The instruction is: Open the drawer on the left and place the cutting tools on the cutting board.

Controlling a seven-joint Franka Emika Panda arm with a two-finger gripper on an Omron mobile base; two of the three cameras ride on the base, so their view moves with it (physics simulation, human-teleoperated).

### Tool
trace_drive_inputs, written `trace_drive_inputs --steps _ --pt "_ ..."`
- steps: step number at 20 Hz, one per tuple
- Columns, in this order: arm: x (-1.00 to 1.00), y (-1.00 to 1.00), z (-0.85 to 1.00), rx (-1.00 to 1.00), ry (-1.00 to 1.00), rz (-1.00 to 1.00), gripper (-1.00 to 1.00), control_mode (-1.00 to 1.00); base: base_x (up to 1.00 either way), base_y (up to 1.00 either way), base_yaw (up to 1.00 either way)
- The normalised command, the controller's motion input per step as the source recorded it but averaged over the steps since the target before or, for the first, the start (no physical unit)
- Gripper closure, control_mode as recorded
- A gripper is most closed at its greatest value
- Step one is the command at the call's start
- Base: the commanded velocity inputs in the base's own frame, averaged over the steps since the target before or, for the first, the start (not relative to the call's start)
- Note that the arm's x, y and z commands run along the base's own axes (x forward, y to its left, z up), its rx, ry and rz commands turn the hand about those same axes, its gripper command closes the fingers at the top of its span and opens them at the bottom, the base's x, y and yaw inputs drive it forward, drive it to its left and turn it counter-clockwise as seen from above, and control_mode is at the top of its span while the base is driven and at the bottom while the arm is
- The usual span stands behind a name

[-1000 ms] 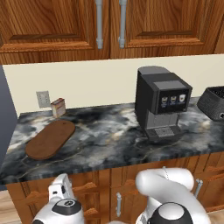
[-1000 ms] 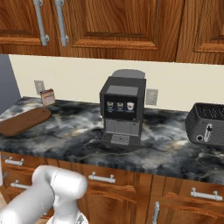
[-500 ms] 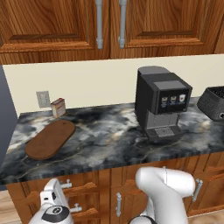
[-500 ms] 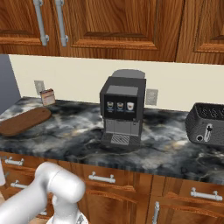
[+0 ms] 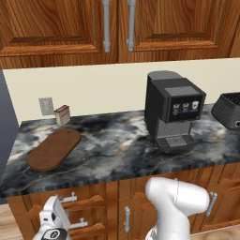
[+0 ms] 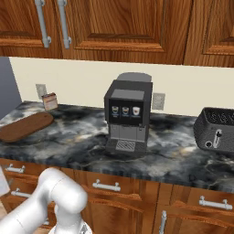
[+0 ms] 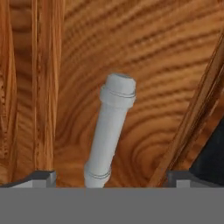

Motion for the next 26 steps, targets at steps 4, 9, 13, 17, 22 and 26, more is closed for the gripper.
trace_drive_inputs --steps 4,9,13,17,22,26 --pt "0.32 0.12 -0.26 0.00 -0.11 0.00 -1.00 -1.00 0.00 0.00 0.00" --pt "0.32 0.09 -0.18 0.00 -0.06 0.00 -1.00 -1.00 0.00 0.00 0.00" --pt "0.27 0.12 -0.18 0.00 -0.04 0.00 -1.00 -1.00 0.00 0.00 0.00" --pt "0.24 0.09 -0.06 0.00 -0.01 0.00 -1.00 -1.00 0.00 0.00 0.00" --pt "0.06 0.00 0.00 0.01 0.00 0.00 1.00 -1.00 0.00 0.00 0.00" --pt "-0.13 0.00 0.00 0.00 0.00 0.00 1.00 -1.00 0.00 0.00 0.00"
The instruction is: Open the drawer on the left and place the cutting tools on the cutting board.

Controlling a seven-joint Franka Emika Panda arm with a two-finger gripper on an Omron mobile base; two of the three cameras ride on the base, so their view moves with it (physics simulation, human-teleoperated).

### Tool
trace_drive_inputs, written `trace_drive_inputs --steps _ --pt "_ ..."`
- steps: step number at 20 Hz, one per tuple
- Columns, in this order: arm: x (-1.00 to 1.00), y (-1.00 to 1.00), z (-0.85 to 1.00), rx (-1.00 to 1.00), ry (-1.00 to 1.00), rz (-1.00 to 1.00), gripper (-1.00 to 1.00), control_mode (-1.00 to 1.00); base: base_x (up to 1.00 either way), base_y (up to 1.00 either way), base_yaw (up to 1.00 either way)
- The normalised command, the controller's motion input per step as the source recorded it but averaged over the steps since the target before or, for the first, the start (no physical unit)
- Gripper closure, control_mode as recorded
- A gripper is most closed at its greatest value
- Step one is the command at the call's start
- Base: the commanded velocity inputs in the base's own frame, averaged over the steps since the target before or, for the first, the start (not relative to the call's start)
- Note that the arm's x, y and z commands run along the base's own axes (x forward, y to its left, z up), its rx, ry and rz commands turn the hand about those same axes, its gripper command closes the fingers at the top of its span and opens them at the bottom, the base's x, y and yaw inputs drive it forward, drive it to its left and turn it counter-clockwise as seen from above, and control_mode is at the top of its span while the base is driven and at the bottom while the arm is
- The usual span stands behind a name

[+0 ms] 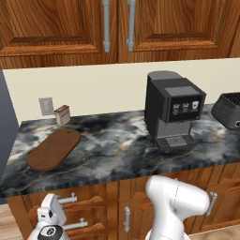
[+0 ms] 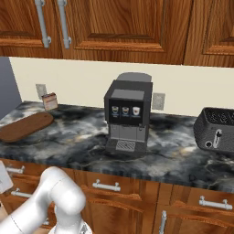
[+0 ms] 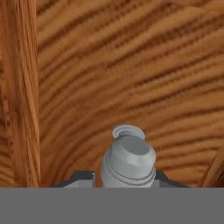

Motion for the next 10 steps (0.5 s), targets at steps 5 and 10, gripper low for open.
trace_drive_inputs --steps 5,10 --pt "-0.92 0.00 0.00 0.00 -0.11 0.00 1.00 -1.00 0.00 0.00 0.00" --pt "-1.00 0.00 0.00 0.00 -0.21 0.00 1.00 -1.00 0.00 0.00 0.00"
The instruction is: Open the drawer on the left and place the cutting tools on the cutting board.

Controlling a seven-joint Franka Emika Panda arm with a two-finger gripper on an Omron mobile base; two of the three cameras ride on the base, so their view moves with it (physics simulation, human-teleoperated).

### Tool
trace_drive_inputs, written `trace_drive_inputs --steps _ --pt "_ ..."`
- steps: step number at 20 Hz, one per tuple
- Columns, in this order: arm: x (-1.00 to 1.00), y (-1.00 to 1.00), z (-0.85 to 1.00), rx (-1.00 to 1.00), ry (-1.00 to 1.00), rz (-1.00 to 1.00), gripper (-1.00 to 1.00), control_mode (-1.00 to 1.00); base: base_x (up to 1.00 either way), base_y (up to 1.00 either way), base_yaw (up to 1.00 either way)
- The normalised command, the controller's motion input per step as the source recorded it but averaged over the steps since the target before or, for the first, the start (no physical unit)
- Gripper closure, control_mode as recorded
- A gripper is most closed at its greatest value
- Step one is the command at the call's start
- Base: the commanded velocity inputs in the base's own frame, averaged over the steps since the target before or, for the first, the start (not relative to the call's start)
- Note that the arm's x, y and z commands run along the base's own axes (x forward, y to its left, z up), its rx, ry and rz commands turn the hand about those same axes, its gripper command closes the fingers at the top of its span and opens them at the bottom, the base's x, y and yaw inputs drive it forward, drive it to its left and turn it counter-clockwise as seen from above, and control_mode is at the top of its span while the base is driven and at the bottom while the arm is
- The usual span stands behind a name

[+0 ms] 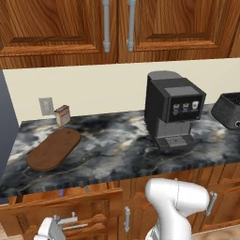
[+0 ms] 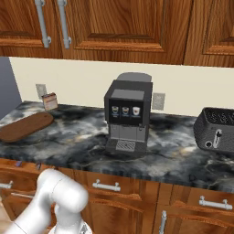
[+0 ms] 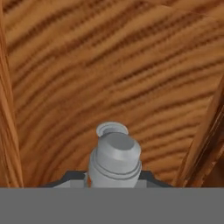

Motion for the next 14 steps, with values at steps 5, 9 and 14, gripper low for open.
trace_drive_inputs --steps 5,9,14 --pt "-1.00 0.00 -0.02 0.01 -0.21 0.00 1.00 -1.00 0.00 0.00 0.00" --pt "-1.00 0.00 -0.01 0.00 -0.17 0.00 1.00 -1.00 0.00 0.00 0.00" --pt "-1.00 0.00 0.00 0.00 -0.09 0.00 1.00 -1.00 0.00 0.00 0.00"
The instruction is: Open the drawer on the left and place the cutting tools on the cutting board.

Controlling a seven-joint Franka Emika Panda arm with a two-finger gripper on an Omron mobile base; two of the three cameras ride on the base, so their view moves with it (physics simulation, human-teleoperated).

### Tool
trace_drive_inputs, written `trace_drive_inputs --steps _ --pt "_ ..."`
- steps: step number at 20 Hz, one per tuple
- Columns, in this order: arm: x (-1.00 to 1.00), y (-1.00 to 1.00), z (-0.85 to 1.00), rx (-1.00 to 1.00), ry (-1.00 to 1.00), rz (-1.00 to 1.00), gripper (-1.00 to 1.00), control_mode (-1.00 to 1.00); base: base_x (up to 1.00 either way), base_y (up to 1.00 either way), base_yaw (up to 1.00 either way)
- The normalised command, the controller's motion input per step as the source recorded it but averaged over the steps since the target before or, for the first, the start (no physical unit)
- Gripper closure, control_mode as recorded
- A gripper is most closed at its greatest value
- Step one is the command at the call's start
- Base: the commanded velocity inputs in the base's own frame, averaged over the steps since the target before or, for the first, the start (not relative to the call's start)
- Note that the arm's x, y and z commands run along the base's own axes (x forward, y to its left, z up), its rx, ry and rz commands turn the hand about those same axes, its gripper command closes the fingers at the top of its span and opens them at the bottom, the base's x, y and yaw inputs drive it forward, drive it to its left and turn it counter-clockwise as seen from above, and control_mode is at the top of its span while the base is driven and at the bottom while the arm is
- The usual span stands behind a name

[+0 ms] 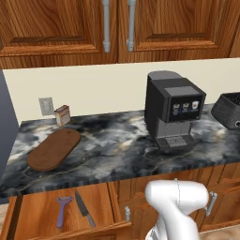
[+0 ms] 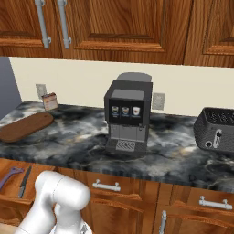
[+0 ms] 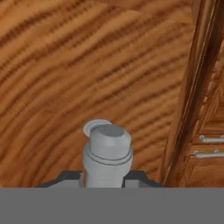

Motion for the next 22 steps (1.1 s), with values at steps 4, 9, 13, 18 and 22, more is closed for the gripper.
trace_drive_inputs --steps 4,9,13,18,22 --pt "-0.93 0.00 -0.06 0.00 0.00 0.00 1.00 -1.00 0.00 0.00 0.00" --pt "-0.91 0.00 -0.13 0.00 0.02 0.00 -1.00 -1.00 0.00 0.00 0.00" --pt "-1.00 -0.01 0.04 0.09 0.02 -0.05 -1.00 -1.00 0.00 0.00 0.00" --pt "-1.00 -0.10 0.38 0.18 0.03 -0.14 -1.00 -1.00 0.00 0.00 0.00" --pt "-1.00 -0.23 0.59 0.21 0.01 -0.11 -1.00 -1.00 0.00 0.00 0.00"
